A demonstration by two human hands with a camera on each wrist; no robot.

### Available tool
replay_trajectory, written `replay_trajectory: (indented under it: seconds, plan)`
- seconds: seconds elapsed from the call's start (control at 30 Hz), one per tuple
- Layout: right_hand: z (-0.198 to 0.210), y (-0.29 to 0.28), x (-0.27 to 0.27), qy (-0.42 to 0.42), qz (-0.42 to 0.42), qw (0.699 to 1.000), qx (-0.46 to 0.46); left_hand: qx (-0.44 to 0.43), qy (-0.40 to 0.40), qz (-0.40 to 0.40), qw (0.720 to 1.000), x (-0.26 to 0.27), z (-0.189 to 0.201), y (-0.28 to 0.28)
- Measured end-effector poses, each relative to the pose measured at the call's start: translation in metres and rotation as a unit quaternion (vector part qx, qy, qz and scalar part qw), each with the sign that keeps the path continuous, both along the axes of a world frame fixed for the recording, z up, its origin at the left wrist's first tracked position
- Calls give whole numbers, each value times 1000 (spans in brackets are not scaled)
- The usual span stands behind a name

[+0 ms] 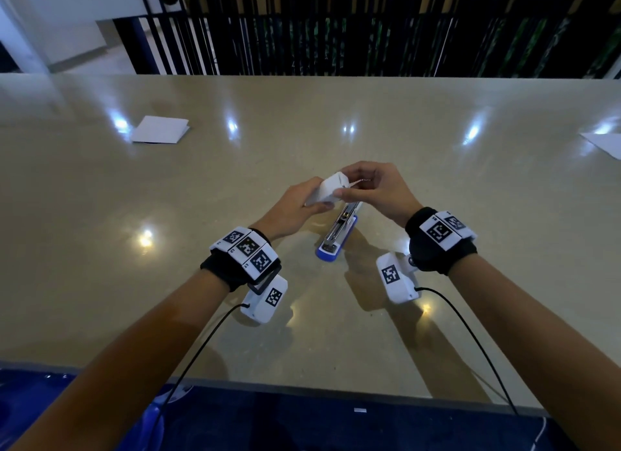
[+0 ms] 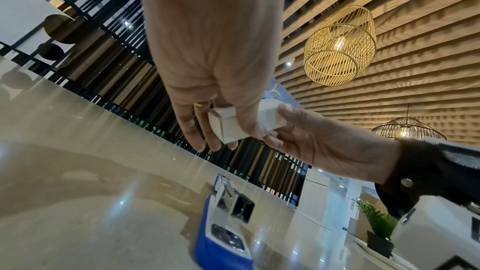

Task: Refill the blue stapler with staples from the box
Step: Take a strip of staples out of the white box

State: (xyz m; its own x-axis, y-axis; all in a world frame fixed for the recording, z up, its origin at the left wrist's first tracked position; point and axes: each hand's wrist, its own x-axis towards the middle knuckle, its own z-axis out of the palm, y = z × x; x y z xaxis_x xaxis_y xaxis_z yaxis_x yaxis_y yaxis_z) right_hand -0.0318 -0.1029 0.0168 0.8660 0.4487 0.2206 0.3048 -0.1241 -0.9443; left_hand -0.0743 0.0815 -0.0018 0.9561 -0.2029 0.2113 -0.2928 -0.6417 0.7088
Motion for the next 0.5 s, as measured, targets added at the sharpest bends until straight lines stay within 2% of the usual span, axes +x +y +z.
replay_trajectory:
  seconds: [0.17,0.37,0.5]
  plan:
    - [2,2,-3,0,-14,1000,19,-18,-25,6,1000,4,-5,-3]
    - [2,4,0,5,-17,1000,21,-60,12,26,998,7,-9,-13]
    - [0,4,1,26,-19,999,36,-57,-4,40,998,11,-10,-14]
